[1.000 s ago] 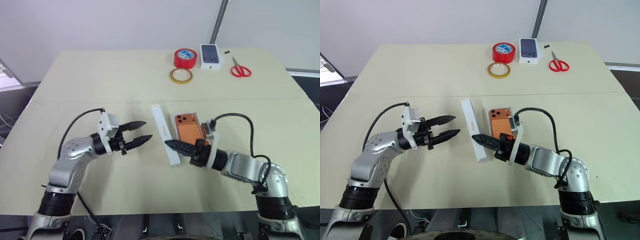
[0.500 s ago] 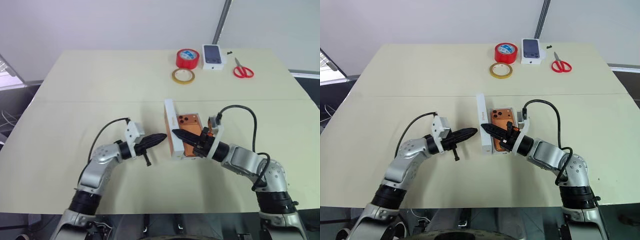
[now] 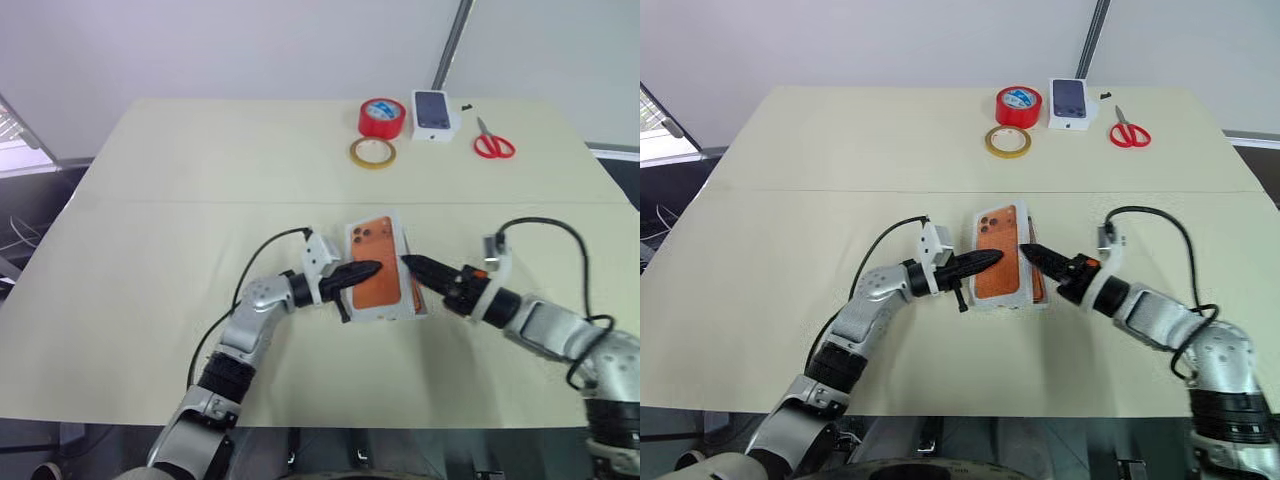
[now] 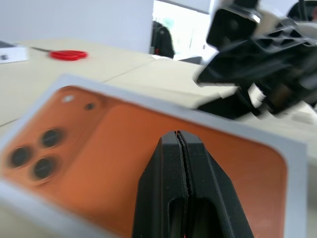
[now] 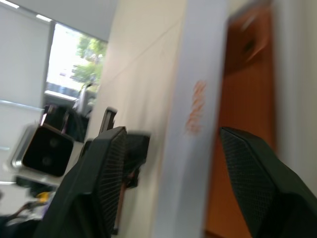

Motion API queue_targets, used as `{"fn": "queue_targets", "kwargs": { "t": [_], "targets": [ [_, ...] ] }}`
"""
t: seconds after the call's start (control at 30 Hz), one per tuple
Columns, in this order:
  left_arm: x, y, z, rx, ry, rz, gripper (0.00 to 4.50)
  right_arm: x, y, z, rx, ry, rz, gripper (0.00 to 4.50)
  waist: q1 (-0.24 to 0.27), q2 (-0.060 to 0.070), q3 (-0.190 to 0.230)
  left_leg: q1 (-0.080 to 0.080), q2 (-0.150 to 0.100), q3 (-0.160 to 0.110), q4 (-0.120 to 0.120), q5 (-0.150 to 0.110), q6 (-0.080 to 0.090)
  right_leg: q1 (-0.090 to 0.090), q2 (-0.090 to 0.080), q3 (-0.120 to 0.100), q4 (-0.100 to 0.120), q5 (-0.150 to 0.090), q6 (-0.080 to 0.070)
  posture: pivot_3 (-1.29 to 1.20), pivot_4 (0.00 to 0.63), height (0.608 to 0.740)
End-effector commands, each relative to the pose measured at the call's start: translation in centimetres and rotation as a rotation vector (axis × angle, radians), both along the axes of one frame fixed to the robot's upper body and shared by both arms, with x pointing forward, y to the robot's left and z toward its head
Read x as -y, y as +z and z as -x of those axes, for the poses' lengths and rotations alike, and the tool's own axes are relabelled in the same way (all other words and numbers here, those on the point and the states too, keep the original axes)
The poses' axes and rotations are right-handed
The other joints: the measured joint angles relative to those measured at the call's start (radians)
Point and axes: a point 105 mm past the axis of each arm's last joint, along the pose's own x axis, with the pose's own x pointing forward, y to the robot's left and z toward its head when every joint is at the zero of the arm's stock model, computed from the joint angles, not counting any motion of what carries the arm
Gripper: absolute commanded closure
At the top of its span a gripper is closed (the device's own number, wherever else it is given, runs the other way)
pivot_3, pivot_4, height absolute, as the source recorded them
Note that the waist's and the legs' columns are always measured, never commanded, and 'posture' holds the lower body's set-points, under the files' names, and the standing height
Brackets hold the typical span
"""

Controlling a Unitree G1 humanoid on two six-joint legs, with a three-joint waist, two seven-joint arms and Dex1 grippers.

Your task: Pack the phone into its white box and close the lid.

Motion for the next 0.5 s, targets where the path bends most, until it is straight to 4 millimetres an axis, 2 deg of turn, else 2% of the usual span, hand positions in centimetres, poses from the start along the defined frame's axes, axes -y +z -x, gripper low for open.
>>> {"fn": "queue_targets", "kwargs": {
  "t": [0.03, 0.17, 0.2, 0.27, 0.4, 0.43, 0.5],
  "targets": [
    [0.7, 0.7, 0.2, 0.039, -0.023, 0.010, 4.50, 1.9, 0.9, -0.4, 0.081, -0.038, 0.094, 1.29, -0.002, 0.000, 0.000, 0.000, 0.000, 0.000, 0.000, 0.000, 0.000, 0.000, 0.000, 0.000, 0.000, 0.000, 0.000, 0.00, 0.150, 0.740],
    [0.3, 1.1, -0.1, 0.037, -0.010, 0.018, 4.50, 3.2, 0.8, -1.6, 0.163, -0.090, 0.261, 1.29, 0.000, 0.000, 0.000, 0.000, 0.000, 0.000, 0.000, 0.000, 0.000, 0.000, 0.001, 0.000, 0.000, 0.000, 0.000, 0.00, 0.150, 0.740],
    [0.0, 1.3, -0.2, 0.033, -0.005, 0.023, 4.50, 3.0, 0.6, -1.8, 0.184, -0.088, 0.305, 1.52, 0.000, 0.000, 0.000, 0.000, 0.000, 0.000, 0.000, 0.000, 0.000, 0.000, 0.001, 0.000, 0.000, 0.000, 0.000, 0.00, 0.150, 0.740],
    [-1.3, 1.8, -0.9, 0.021, 0.035, 0.017, 4.50, 2.5, 0.0, -2.3, 0.242, -0.084, 0.436, 2.15, 0.000, 0.000, 0.000, 0.000, 0.000, 0.000, 0.000, 0.000, 0.000, 0.000, 0.001, 0.000, 0.000, 0.000, 0.000, 0.00, 0.150, 0.740],
    [-3.7, 1.5, -2.5, -0.095, 0.118, -0.025, 4.50, 1.9, -0.9, -3.1, 0.421, -0.044, 0.757, 4.17, -0.001, 0.000, 0.000, 0.000, 0.000, 0.000, 0.000, 0.000, 0.000, 0.000, 0.001, 0.000, 0.001, 0.000, 0.000, 0.00, 0.150, 0.740],
    [-4.3, 1.4, -2.6, -0.106, 0.129, -0.037, 4.50, 1.8, -1.0, -3.3, 0.454, -0.040, 0.793, 4.48, -0.001, 0.000, 0.000, 0.000, 0.000, 0.000, 0.000, 0.000, 0.000, 0.000, 0.001, 0.000, 0.001, 0.000, 0.000, 0.00, 0.150, 0.740],
    [-5.1, 1.2, -2.6, -0.103, 0.146, -0.061, 4.50, 1.7, -1.0, -3.6, 0.492, -0.053, 0.821, 4.48, 0.000, 0.000, 0.000, 0.000, 0.000, 0.000, 0.000, 0.000, 0.000, -0.001, 0.001, 0.000, 0.001, 0.000, 0.000, 0.00, 0.150, 0.740]
  ]
}}
